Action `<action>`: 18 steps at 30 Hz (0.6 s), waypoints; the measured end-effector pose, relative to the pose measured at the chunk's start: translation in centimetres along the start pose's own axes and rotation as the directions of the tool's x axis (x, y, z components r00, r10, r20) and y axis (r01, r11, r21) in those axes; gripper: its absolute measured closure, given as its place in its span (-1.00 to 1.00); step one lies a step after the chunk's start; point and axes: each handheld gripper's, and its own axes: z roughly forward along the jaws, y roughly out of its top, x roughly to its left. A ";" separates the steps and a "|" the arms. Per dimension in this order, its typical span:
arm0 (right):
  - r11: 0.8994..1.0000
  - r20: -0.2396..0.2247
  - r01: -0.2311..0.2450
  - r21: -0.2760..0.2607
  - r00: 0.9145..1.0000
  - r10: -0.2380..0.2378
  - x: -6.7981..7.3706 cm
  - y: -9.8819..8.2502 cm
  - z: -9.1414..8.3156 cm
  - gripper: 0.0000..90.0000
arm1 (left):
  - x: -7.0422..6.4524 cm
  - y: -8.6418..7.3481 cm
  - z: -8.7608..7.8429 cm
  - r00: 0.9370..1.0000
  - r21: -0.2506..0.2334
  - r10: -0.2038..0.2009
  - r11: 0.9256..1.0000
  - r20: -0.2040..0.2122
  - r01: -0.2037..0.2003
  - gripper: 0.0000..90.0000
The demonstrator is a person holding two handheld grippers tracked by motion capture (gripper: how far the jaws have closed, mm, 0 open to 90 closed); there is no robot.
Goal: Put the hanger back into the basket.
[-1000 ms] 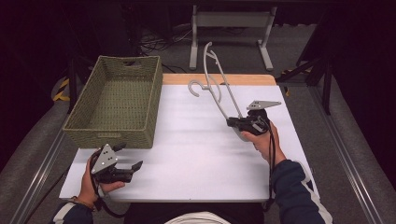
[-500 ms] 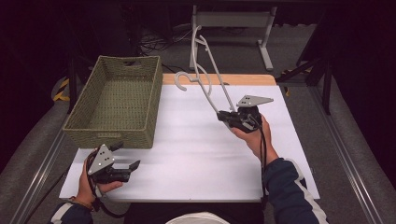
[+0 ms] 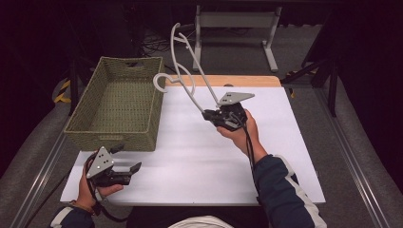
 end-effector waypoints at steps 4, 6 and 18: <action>0.999 -0.012 0.037 0.023 0.999 -0.036 1.5 1.3 1.3 0.85 | -0.1 -0.1 0.0 1.000 -0.003 0.010 1.000 0.003 -0.010 -0.74; 0.998 -0.025 0.040 0.043 0.999 -0.039 2.2 1.9 2.2 0.85 | 0.0 -0.1 0.0 1.000 -0.007 0.012 1.000 0.003 -0.012 -0.74; 0.979 -0.049 0.113 0.169 0.993 -0.106 5.4 5.9 8.1 0.85 | 0.1 -0.2 -0.1 1.000 -0.029 -0.004 1.000 0.018 0.004 -0.74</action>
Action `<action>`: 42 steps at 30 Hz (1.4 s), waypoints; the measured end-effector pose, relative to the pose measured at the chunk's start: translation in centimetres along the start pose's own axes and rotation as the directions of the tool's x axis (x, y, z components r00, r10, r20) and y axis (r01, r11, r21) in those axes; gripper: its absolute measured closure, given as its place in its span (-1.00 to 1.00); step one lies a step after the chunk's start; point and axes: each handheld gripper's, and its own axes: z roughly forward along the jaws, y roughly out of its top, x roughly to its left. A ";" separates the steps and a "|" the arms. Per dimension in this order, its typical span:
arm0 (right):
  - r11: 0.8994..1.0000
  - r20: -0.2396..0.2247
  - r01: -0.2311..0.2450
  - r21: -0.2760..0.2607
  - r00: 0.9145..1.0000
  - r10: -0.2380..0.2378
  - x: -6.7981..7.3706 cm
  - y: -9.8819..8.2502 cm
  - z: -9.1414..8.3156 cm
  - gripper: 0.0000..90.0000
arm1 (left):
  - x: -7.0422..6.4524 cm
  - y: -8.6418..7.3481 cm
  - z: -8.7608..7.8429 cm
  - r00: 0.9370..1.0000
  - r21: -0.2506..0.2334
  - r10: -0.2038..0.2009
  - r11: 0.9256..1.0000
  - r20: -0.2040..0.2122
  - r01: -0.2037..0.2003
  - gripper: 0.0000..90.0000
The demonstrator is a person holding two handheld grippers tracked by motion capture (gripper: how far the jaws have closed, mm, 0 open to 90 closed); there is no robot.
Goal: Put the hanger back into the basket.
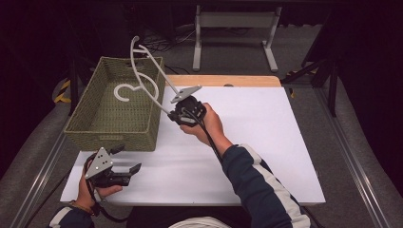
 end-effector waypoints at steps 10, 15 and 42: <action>0.996 0.001 0.025 0.087 1.000 -0.025 1.1 3.9 3.5 0.85 | 0.1 0.0 -0.2 1.000 -0.004 -0.005 1.000 0.014 0.005 -0.74; 0.991 0.008 0.039 0.127 0.999 -0.041 1.6 5.0 5.0 0.84 | 0.0 0.0 -0.3 1.000 -0.001 0.001 1.000 0.023 -0.001 -0.74; 0.985 0.016 0.167 0.051 0.986 -0.168 7.4 8.5 4.9 0.35 | -0.2 -0.2 0.2 1.000 0.027 0.006 1.000 0.021 -0.007 -0.72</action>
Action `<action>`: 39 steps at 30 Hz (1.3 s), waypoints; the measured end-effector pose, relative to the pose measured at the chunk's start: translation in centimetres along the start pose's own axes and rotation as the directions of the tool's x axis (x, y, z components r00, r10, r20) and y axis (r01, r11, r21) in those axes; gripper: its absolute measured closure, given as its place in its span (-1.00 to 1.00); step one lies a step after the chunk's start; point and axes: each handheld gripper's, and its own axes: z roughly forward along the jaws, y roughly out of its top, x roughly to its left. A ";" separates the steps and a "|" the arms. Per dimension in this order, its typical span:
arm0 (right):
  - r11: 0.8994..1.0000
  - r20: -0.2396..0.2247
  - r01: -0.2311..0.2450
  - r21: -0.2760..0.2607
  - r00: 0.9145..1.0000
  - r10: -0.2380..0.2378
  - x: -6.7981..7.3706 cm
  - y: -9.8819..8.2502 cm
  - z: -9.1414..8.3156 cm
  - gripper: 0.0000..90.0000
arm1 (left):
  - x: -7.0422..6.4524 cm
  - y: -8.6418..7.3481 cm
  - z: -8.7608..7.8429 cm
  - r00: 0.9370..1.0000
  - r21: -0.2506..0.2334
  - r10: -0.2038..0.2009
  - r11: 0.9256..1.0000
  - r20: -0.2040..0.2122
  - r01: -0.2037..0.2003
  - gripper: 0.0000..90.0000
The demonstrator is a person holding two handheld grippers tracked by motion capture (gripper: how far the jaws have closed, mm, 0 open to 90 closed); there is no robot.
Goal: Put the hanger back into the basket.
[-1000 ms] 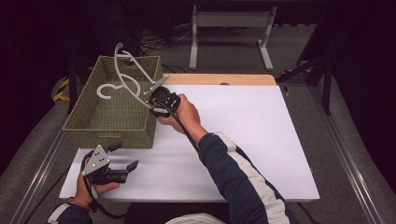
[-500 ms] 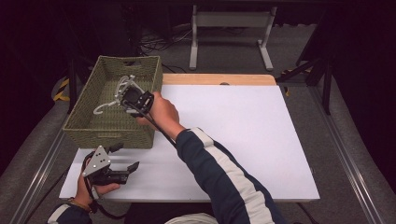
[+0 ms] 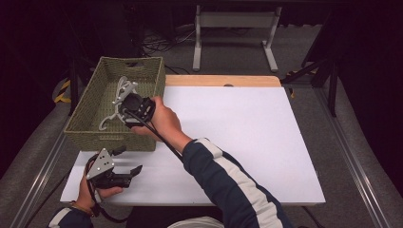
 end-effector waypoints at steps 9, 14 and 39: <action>0.994 0.007 -0.029 -0.108 1.000 0.030 -1.3 -3.5 -2.9 0.23 | 0.0 -0.1 0.2 1.000 0.022 0.011 1.000 -0.025 -0.010 -0.71; 0.982 0.010 0.003 -0.188 1.000 -0.002 -1.4 -6.2 -4.4 0.14 | -0.1 -0.1 0.3 0.999 0.034 0.013 0.999 -0.033 -0.012 -0.70; 0.960 0.086 0.034 -0.279 0.996 -0.010 -2.4 -14.7 -9.2 -0.09 | 0.1 -0.1 0.3 0.999 0.046 0.013 0.999 -0.052 -0.010 -0.70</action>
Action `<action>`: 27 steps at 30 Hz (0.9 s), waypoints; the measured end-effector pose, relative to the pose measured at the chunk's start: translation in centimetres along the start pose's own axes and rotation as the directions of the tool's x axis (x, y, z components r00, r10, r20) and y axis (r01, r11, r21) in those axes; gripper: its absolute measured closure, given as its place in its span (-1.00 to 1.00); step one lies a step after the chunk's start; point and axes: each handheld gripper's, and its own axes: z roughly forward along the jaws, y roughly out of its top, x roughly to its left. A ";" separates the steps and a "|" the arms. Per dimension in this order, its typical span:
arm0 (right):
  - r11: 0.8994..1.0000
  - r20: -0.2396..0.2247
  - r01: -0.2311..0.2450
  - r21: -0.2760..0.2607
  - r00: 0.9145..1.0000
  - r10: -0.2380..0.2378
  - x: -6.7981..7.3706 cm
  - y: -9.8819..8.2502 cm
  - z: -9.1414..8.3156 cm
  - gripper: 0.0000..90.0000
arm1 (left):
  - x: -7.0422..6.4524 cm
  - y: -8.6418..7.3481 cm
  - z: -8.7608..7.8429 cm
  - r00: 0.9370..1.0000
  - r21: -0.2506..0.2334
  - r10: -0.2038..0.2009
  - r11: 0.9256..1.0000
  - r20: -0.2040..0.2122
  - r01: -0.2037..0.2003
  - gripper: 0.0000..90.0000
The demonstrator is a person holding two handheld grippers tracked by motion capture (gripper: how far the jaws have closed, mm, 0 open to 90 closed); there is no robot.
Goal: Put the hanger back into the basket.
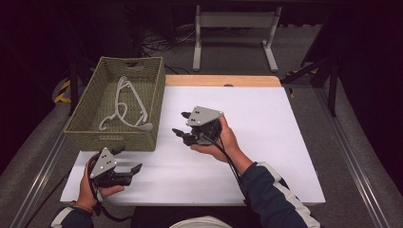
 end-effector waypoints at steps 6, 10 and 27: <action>1.000 0.031 -0.004 -0.005 1.000 0.004 0.0 -1.9 -1.7 -0.17 | 0.0 0.0 0.1 1.000 0.006 0.007 1.000 -0.001 -0.007 -0.71; 1.000 0.034 -0.013 -0.009 0.999 0.014 -0.1 -2.5 -2.4 -0.19 | -0.1 0.0 0.2 1.000 0.009 0.005 1.000 -0.002 -0.005 -0.71; 1.000 0.103 -0.020 0.014 0.994 0.019 0.0 -5.6 -4.1 -0.39 | -0.2 0.0 0.2 1.000 0.014 0.012 1.000 -0.002 -0.012 -0.71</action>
